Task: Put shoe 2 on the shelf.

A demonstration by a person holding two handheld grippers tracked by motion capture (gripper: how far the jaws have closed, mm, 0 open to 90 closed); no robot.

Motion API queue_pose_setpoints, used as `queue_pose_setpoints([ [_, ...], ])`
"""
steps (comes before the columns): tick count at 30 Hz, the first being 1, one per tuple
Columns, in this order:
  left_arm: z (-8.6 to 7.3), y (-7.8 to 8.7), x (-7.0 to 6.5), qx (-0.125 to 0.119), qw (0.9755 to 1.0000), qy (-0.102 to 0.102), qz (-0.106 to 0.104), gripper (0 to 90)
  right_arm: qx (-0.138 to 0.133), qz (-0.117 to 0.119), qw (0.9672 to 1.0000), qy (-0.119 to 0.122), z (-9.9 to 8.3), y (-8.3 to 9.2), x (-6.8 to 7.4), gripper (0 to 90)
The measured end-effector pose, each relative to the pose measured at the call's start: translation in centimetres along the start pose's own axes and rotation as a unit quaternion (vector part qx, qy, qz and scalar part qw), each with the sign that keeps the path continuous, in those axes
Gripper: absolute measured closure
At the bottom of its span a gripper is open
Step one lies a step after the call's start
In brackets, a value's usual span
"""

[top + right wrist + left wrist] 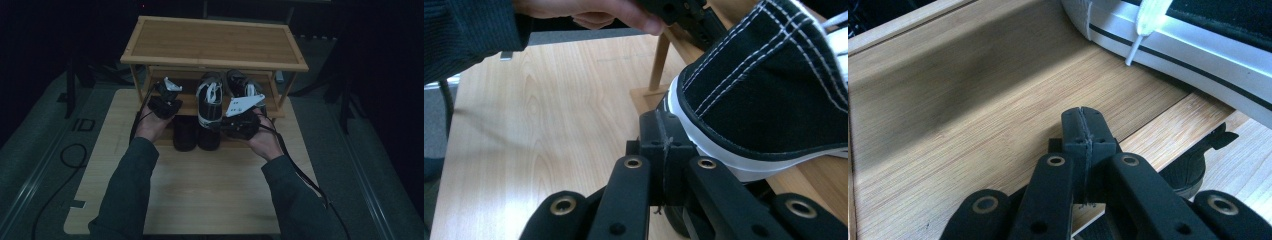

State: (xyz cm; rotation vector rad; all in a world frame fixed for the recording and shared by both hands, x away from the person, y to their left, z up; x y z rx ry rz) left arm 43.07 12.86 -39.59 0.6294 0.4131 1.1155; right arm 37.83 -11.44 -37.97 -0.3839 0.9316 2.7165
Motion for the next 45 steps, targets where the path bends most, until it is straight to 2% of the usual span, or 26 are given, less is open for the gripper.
queue_pose_setpoints([
  [4, 0.0, 0.0, 0.1, 0.003, 1.0, -0.003, 0.0, 90.0, 0.006, 0.001, 1.0, 0.005, -0.1, -0.2, 0.1, 90.0],
  [7, 0.0, 0.0, 0.0, 0.002, 1.0, -0.003, 0.0, 90.0, 0.016, 0.011, 0.9998, 0.004, -0.3, -0.6, 0.2, 90.0],
  [12, 0.0, 0.0, 0.0, -0.001, 1.0, 0.001, 0.0, 90.0, 0.004, 0.003, 1.0, 0.005, -0.1, -0.4, 0.0, 90.0],
  [17, -0.1, -0.1, -0.1, -0.007, 0.9999, 0.009, -0.001, 90.0, 0.004, 0.002, 1.0, 0.005, -0.1, -0.3, -0.2, 90.0],
  [19, -0.1, 0.0, 0.0, -0.006, 1.0, 0.008, -0.001, 90.0, 0.007, 0.0, 1.0, 0.006, -0.1, -0.3, -0.1, 90.0],
  [20, -0.1, -0.1, -0.1, -0.01, 0.9998, 0.014, -0.004, 90.0, 0.019, 0.001, 0.9998, 0.01, -0.2, -0.4, 0.1, 90.0],
  [22, -0.1, -0.1, -0.1, -0.008, 0.9999, 0.012, -0.001, 90.0, 0.026, -0.001, 0.9996, 0.014, -0.4, -0.7, 0.3, 90.0],
  [25, 0.0, -0.1, -0.2, -0.009, 0.9999, 0.012, 0.001, 90.0, 0.022, -0.001, 0.9997, 0.006, -0.5, -0.7, 0.3, 90.0],
  [31, 0.0, -0.1, -0.5, -0.007, 0.9999, 0.001, 0.01, 90.0, 0.02, 0.0, 0.9998, 0.001, -0.6, -0.8, 0.3, 90.0],
  [32, 0.1, -0.2, -0.7, -0.007, 0.9999, -0.01, 0.009, 90.0, 0.02, 0.0, 0.9998, 0.001, -0.6, -0.8, 0.3, 90.0],
  [33, 0.1, -0.2, -0.7, -0.007, 0.9999, -0.01, 0.009, 90.0, 0.02, 0.0, 0.9998, 0.001, -0.6, -0.8, 0.3, 90.0],
  [34, 0.1, -0.2, -0.9, -0.006, 0.9997, -0.022, 0.01, 90.0, 0.021, -0.001, 0.9998, 0.001, -0.6, -0.8, 0.4, 90.0],
  [39, 0.2, -0.5, -1.1, -0.011, 0.9997, -0.023, 0.0, 90.0, 0.021, 0.0, 0.9998, 0.001, -0.7, -0.8, 0.3, 90.0],
  [40, 0.2, -0.5, -1.0, -0.007, 0.9999, -0.012, -0.007, 90.0, 0.019, -0.002, 0.9998, 0.004, -0.7, -0.8, 0.3, 90.0],
  [41, 0.2, -0.5, -1.0, -0.007, 0.9999, -0.012, -0.007, 90.0, 0.019, -0.002, 0.9998, 0.004, -0.7, -0.8, 0.3, 90.0],
  [42, 0.2, -0.7, -1.1, -0.018, 0.9995, 0.016, -0.019, 90.0, 0.015, -0.003, 0.9999, 0.005, -0.8, -0.7, 0.3, 90.0],
  [45, 0.4, -0.7, -1.2, -0.012, 0.9997, 0.011, -0.015, 90.0, 0.017, -0.005, 0.9998, 0.006, -0.8, -0.7, 0.2, 90.0],
])
Point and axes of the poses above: each handheld gripper's, and its own axes: y roughly backward along the jaws, z roughly out of its top, x roughly to its left, the point moved 1 cm from there along -y, roughly forward along the jaws, and after that the axes turned 14 degrees about y, right-handed, at the moved point
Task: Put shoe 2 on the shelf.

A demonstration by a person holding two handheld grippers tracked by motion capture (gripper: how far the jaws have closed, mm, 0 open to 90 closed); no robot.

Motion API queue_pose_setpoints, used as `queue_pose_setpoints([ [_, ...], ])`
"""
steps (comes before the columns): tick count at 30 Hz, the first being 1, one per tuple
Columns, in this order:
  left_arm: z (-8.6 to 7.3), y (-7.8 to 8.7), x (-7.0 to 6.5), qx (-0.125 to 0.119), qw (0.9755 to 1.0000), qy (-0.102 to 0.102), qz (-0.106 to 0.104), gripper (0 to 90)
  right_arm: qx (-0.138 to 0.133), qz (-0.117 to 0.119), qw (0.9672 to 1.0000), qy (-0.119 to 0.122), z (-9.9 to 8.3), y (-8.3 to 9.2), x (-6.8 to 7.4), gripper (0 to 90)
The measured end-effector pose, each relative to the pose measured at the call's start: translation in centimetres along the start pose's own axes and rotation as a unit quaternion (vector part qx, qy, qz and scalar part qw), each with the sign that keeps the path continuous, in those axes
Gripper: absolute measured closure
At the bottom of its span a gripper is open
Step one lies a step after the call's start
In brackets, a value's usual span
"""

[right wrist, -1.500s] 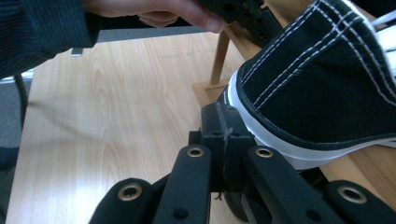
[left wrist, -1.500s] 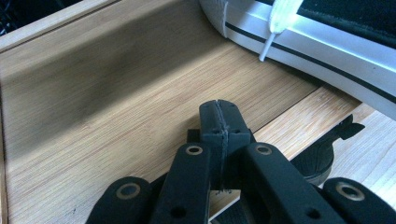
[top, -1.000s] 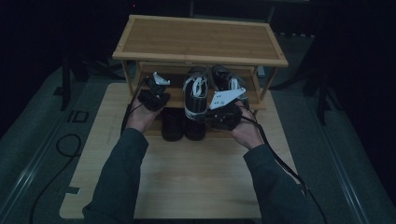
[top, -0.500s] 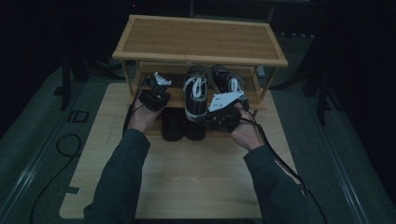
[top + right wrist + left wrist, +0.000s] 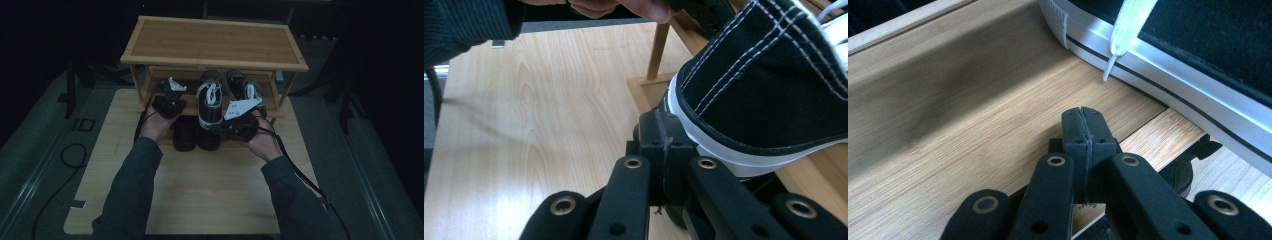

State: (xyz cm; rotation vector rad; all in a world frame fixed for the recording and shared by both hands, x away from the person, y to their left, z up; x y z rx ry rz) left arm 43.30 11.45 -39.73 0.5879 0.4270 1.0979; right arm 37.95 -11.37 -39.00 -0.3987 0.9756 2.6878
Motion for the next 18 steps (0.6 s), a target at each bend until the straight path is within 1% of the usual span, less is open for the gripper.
queue_pose_setpoints([
  [1, 0.18, 0.04, -0.2, 0.01, 0.9998, -0.013, 0.012, 90.0, 0.005, -0.005, 1.0, 0.003, -0.01, 0.08, -0.12, 90.0],
  [2, 0.18, 0.04, -0.2, 0.01, 0.9998, -0.013, 0.012, 90.0, 0.005, -0.005, 1.0, 0.003, -0.01, 0.08, -0.12, 90.0],
  [3, 0.3, 0.13, -0.2, 0.021, 0.9992, -0.029, 0.016, 90.0, 0.008, -0.01, 0.9999, 0.001, -0.08, 0.15, -0.28, 90.0],
  [6, 0.26, 0.13, -0.13, 0.019, 0.9994, -0.025, 0.016, 90.0, 0.008, -0.009, 0.9999, 0.0, -0.09, 0.14, -0.34, 90.0],
  [7, 0.16, 0.01, -0.17, 0.008, 0.9999, -0.011, 0.008, 90.0, 0.008, -0.013, 0.9999, 0.007, 0.01, 0.02, -0.28, 90.0],
  [12, 0.11, 0.02, -0.12, 0.006, 0.9999, -0.01, 0.007, 90.0, 0.006, -0.016, 0.9998, 0.01, 0.23, -0.21, -0.38, 90.0],
  [15, 0.07, 0.03, -0.1, 0.005, 0.9999, -0.009, 0.006, 90.0, 0.013, -0.023, 0.9995, 0.014, 0.45, -0.49, -0.41, 90.0],
  [18, 0.07, 0.03, -0.14, 0.005, 0.9999, -0.009, 0.008, 90.0, 0.014, -0.03, 0.9993, 0.017, 0.47, -0.58, -0.37, 90.0],
])
Point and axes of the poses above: each handheld gripper's, and its own axes: y roughly backward along the jaws, z roughly out of its top, x roughly to its left, the point moved 1 cm from there along -y, roughly forward along the jaws, and after that the axes turned 14 degrees about y, right-handed, at the moved point
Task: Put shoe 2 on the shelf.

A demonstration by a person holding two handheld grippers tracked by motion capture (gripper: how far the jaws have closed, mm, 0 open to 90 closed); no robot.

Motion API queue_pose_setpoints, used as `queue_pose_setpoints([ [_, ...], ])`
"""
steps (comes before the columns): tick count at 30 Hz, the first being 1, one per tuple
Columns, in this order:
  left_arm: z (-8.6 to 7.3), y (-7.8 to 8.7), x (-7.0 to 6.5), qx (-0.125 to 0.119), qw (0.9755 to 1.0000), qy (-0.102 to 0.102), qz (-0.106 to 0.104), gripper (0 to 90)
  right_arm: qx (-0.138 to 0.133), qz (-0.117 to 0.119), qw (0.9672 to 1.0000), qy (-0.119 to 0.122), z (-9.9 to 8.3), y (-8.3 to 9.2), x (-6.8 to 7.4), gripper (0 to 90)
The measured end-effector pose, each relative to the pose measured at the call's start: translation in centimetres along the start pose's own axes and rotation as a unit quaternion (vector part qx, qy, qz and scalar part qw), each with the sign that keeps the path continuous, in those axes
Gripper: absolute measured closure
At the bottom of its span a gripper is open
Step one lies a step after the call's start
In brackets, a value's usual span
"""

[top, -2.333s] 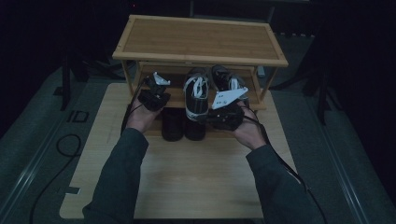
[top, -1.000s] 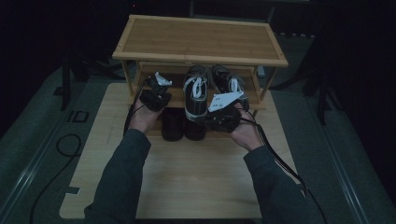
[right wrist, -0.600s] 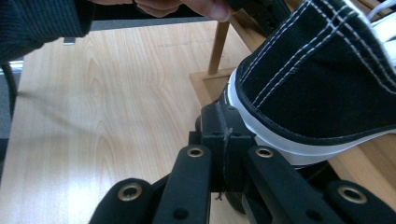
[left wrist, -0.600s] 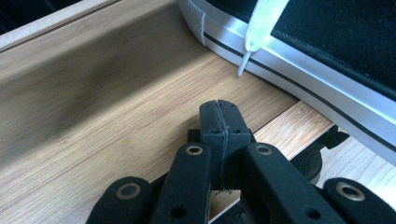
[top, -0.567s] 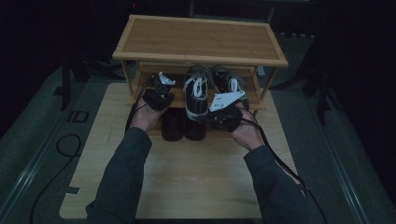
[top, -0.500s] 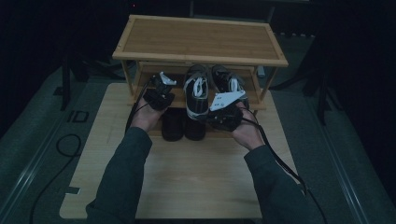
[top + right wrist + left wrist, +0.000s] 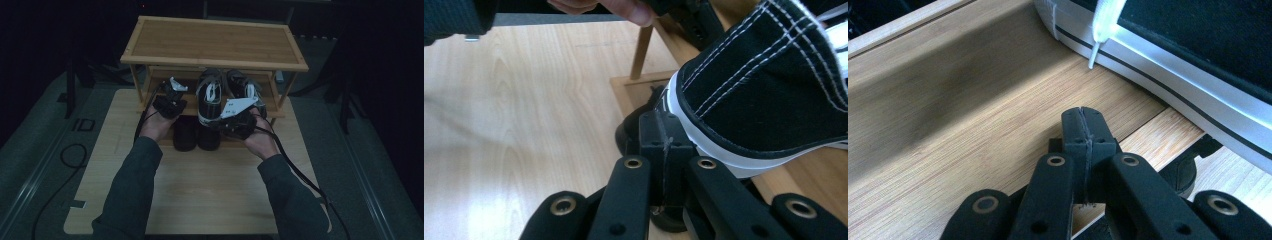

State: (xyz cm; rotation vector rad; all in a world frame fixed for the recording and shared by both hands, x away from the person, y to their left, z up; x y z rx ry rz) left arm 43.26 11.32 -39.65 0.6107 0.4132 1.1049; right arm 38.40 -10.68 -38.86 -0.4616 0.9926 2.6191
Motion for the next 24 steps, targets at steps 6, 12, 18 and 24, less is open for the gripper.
queue_pose_setpoints([
  [6, 0.08, 0.01, 0.0, 0.004, 1.0, -0.005, 0.001, 90.0, 0.003, -0.02, 0.9998, -0.005, -0.08, 0.19, -0.33, 90.0],
  [12, 0.08, 0.11, 0.12, 0.011, 0.9998, -0.014, 0.003, 90.0, 0.027, -0.042, 0.9987, -0.011, -0.56, -0.07, -0.73, 90.0],
  [18, 0.05, 0.08, 0.06, 0.008, 0.9999, -0.01, 0.003, 90.0, 0.012, -0.048, 0.9987, -0.015, -0.25, -0.34, -0.75, 90.0],
  [24, 0.05, 0.09, 0.1, 0.008, 1.0, -0.006, 0.002, 90.0, 0.031, -0.069, 0.9971, -0.01, 0.1, -0.81, -0.63, 90.0],
])
Point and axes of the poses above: each handheld gripper's, and its own axes: y roughly backward along the jaws, z roughly out of its top, x roughly to its left, the point moved 1 cm from there along -y, roughly forward along the jaws, and after that the axes turned 14 degrees about y, right-handed, at the moved point
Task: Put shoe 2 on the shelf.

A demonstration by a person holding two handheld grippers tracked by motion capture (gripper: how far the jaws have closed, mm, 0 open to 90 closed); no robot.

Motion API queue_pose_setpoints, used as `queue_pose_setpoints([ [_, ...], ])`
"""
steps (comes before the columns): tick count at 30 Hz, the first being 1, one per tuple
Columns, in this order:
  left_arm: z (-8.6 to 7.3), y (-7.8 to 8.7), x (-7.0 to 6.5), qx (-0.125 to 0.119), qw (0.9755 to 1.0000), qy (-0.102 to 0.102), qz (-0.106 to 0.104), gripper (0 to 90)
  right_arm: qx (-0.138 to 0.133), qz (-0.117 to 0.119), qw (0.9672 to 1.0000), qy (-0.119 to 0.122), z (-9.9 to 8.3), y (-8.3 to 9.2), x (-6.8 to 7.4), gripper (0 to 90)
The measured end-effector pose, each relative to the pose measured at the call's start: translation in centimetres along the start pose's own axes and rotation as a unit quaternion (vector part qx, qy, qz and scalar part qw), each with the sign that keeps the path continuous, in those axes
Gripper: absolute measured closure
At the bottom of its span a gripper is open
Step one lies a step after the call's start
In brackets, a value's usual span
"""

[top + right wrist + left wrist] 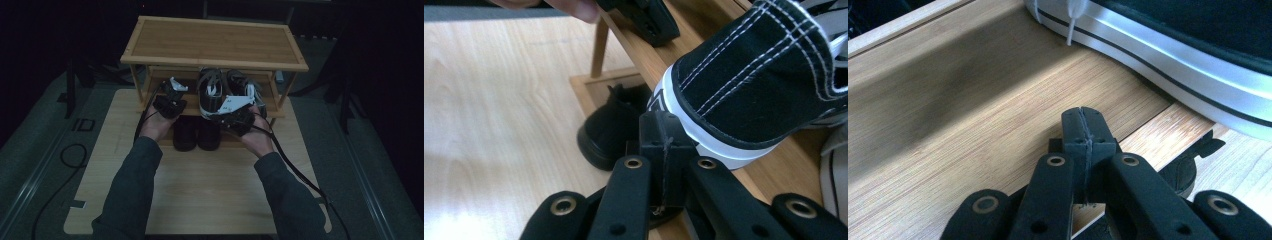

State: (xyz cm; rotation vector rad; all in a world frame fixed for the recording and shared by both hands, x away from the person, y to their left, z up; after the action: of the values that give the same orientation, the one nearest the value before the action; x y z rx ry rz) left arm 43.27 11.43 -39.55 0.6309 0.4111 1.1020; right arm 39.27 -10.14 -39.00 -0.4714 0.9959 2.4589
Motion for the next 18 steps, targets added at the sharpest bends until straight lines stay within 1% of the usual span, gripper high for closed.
queue_pose_setpoints([
  [1, 0.0, -0.1, -0.2, -0.009, 0.9999, 0.012, -0.003, 90.0, -0.002, -0.002, 1.0, -0.005, 0.0, -0.2, 0.0, 90.0],
  [6, -0.1, -0.1, -0.1, -0.01, 0.9999, 0.012, -0.005, 90.0, 0.002, -0.012, 0.9999, -0.011, 0.1, -0.6, -0.1, 90.0],
  [7, -0.1, -0.1, -0.1, -0.011, 0.9998, 0.013, -0.006, 90.0, 0.006, -0.016, 0.9999, -0.004, 0.2, -0.7, 0.0, 90.0],
  [11, -0.1, -0.1, 0.0, -0.012, 0.9997, 0.019, -0.01, 90.0, 0.006, -0.017, 0.9998, -0.006, 0.3, -0.9, -0.1, 90.0],
  [18, -0.1, -0.1, 0.0, -0.012, 0.9997, 0.018, -0.008, 90.0, 0.011, -0.028, 0.9995, -0.002, 0.5, -1.4, 0.0, 90.0],
])
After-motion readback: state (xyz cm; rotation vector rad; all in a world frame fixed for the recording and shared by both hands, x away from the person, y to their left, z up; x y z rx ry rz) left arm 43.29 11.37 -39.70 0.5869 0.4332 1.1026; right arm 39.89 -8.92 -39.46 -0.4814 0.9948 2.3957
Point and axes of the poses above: each handheld gripper's, and its own axes: y roughly backward along the jaws, z roughly out of its top, x roughly to its left, the point moved 1 cm from there along -y, roughly forward along the jaws, and after that the axes turned 14 degrees about y, right-handed, at the moved point
